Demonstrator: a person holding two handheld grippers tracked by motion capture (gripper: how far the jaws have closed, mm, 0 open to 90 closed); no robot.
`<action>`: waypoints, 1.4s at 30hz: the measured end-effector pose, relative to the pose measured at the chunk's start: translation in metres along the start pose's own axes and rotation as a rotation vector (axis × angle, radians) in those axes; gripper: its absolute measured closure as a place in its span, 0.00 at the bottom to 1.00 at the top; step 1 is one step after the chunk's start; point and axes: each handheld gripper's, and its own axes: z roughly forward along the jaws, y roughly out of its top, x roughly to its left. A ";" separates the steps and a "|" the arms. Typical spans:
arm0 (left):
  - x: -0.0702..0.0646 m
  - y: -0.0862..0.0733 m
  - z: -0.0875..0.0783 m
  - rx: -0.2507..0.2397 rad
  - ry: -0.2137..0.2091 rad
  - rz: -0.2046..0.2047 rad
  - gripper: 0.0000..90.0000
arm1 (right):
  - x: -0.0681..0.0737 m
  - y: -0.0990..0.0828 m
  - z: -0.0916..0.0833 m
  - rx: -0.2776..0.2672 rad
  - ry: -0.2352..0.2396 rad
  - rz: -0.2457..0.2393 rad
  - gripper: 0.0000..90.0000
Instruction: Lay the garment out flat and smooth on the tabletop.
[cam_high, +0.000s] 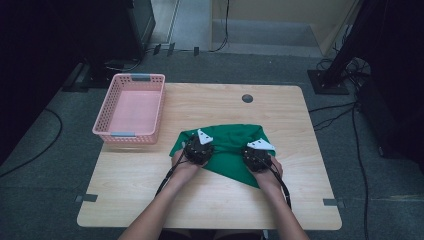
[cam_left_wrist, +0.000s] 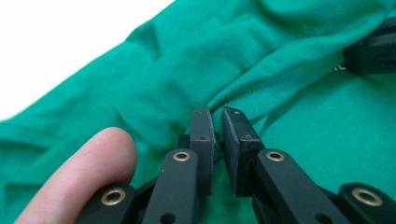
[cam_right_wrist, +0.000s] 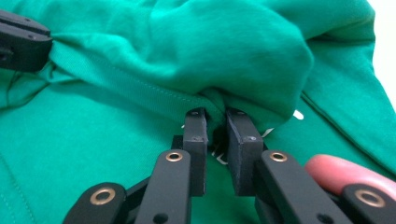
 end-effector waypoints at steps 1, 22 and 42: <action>-0.002 -0.002 -0.002 0.000 0.001 0.004 0.95 | 0.000 -0.001 -0.001 0.000 0.007 -0.001 0.90; -0.052 -0.088 -0.085 -0.030 -0.123 -0.011 0.95 | 0.029 -0.047 -0.055 0.006 0.196 -0.128 0.90; 0.038 0.085 -0.073 -0.217 0.160 -0.094 0.74 | 0.003 0.111 -0.059 -0.198 0.156 0.070 0.70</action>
